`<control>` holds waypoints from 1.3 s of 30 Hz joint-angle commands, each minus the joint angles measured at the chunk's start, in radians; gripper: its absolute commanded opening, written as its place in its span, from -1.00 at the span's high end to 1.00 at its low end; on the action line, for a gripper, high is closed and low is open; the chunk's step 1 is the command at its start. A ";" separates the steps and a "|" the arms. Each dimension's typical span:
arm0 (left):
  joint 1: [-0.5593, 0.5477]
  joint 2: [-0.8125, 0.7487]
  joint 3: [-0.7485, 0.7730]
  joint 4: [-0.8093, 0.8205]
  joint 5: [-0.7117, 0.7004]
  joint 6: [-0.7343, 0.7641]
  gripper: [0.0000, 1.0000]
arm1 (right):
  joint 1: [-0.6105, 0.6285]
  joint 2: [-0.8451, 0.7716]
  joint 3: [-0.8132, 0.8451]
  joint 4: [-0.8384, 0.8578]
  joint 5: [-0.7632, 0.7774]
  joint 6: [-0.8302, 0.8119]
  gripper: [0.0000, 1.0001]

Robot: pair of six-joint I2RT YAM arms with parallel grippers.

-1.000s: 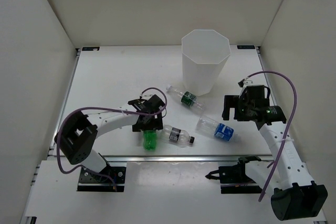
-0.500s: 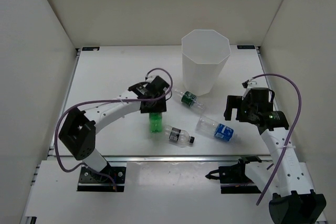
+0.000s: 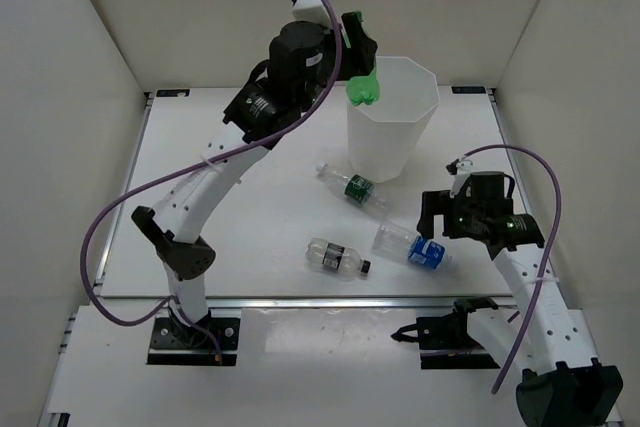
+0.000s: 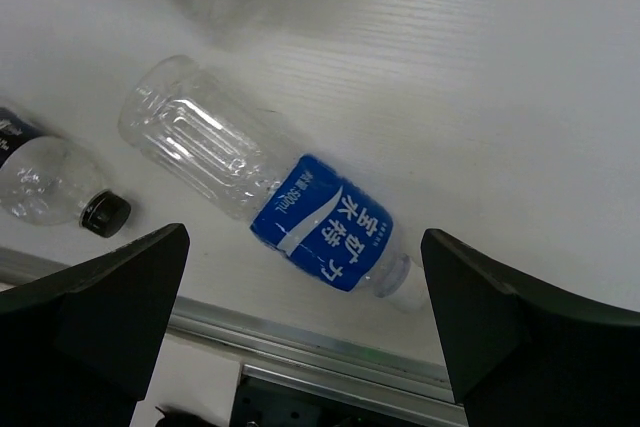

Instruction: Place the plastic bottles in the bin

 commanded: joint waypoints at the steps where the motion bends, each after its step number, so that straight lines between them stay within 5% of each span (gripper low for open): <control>1: 0.028 0.079 -0.084 0.151 0.087 0.037 0.21 | 0.053 0.023 -0.001 0.020 -0.062 -0.045 -0.99; 7: 0.015 0.283 0.104 0.294 0.046 0.059 0.24 | 0.078 0.101 0.020 0.008 -0.079 -0.054 -0.99; 11: 0.015 0.299 0.044 0.455 0.014 0.069 0.23 | 0.038 0.090 0.015 0.013 -0.112 -0.066 -0.99; 13: 0.020 0.302 0.024 0.475 0.011 0.059 0.17 | 0.026 0.078 0.017 0.008 -0.128 -0.069 -0.98; 14: 0.016 0.312 0.023 0.472 0.003 0.056 -0.03 | 0.026 0.078 0.017 0.011 -0.128 -0.066 -0.99; 15: 0.014 0.313 0.017 0.454 0.007 0.056 -0.17 | 0.047 0.072 0.015 0.016 -0.134 -0.072 -0.99; 17: 0.006 0.320 0.015 0.420 0.053 0.071 -0.97 | 0.067 0.082 0.012 0.014 -0.157 -0.078 -0.98; 22: -0.018 0.302 0.049 0.276 0.060 0.125 -0.98 | 0.173 0.124 0.023 0.016 -0.249 -0.120 -0.99; 28: -0.018 0.132 0.023 -0.008 -0.006 0.191 -0.98 | 0.294 0.243 0.060 0.014 -0.121 -0.121 -0.98; 31: -0.024 -0.038 -0.151 -0.164 -0.104 0.194 -0.98 | 0.315 0.282 0.077 0.028 0.001 -0.147 -0.98; 34: 0.017 -0.346 -0.505 -0.226 -0.114 0.087 -0.98 | 0.299 0.280 0.065 0.085 0.010 -0.178 -0.98; 36: 0.115 -0.533 -0.932 -0.173 -0.054 -0.016 -0.97 | 0.308 0.266 0.034 0.121 0.015 -0.209 -0.99; 39: 0.276 -0.777 -1.251 -0.129 0.082 -0.117 -0.96 | 0.322 0.260 0.000 0.172 -0.014 -0.265 -0.97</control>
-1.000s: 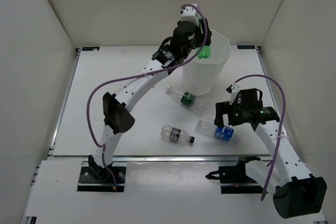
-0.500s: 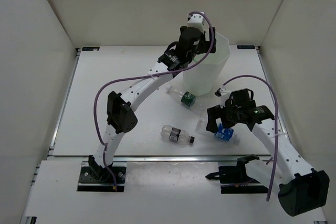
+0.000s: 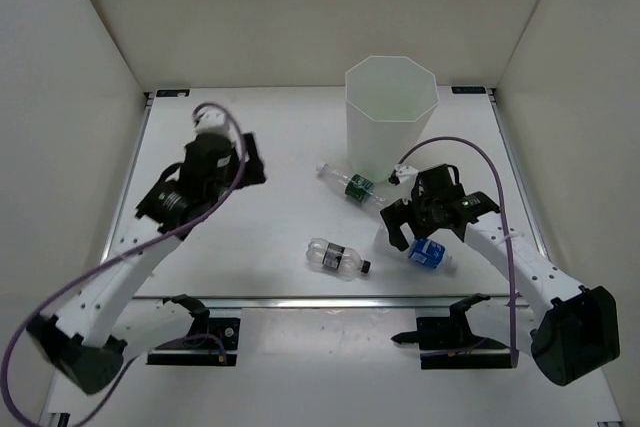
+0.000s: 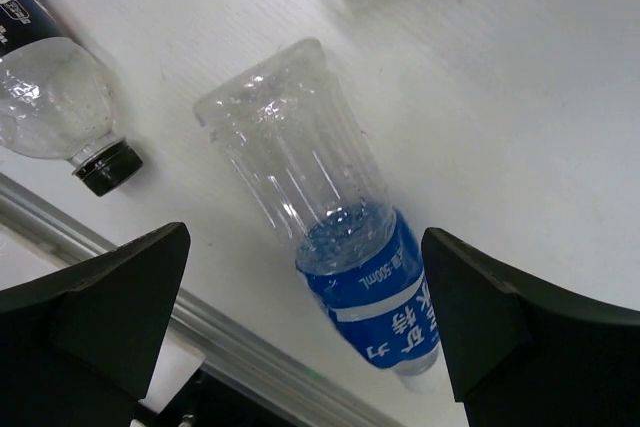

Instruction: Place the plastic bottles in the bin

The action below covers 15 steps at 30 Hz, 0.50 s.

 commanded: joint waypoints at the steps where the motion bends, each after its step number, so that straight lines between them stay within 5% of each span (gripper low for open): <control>1: 0.165 -0.164 -0.306 -0.100 0.102 -0.140 -0.95 | 0.014 -0.016 -0.027 0.097 0.001 -0.085 -0.98; 5: 0.186 -0.320 -0.427 -0.284 -0.014 -0.250 -0.98 | 0.008 0.072 -0.026 0.102 -0.061 -0.117 -0.95; 12: 0.292 -0.541 -0.491 -0.300 0.102 -0.281 -0.98 | 0.055 0.283 0.004 0.100 -0.002 -0.116 -0.85; 15: 0.276 -0.550 -0.485 -0.333 0.044 -0.298 -0.97 | 0.060 0.325 0.042 0.103 0.030 -0.067 -0.55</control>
